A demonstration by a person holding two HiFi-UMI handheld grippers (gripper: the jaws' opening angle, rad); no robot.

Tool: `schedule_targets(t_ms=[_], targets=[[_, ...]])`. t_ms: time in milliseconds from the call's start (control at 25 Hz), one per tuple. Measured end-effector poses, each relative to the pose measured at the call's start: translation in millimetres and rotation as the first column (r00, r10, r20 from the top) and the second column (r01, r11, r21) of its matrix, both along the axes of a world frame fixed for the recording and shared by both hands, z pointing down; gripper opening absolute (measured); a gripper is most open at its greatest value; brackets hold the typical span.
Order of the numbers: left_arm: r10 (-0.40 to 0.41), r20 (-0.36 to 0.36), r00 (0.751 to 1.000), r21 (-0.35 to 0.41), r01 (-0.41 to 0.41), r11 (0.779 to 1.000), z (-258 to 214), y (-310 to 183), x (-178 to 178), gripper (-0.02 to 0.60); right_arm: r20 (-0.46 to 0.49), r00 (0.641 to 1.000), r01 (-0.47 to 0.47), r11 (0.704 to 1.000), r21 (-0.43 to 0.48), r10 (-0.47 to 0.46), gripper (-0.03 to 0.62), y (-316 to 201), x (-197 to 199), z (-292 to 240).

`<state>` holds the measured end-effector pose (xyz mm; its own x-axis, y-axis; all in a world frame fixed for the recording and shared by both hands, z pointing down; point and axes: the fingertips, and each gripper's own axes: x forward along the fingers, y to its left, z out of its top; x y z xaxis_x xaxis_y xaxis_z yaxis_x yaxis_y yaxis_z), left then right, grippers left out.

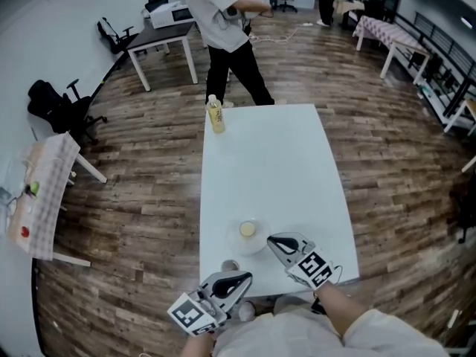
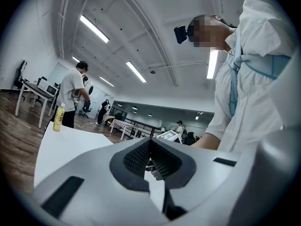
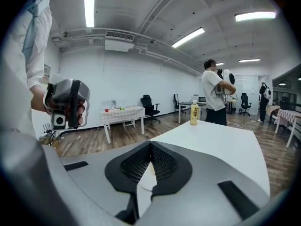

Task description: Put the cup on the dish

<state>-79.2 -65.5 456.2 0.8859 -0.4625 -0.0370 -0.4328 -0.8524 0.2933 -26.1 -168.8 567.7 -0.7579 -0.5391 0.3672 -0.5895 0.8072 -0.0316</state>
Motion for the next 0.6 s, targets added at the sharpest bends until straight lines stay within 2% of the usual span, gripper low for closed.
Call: schedule_targets(t_ms=[600], targets=[[0.039, 0.005, 0.999, 0.012, -0.039, 0.999, -5.8, -4.4, 4.6, 0.001, 0.123, 0.992, -0.036, 0.995, 0.092, 0.024, 0.031, 22.8, 2.0, -70.6]])
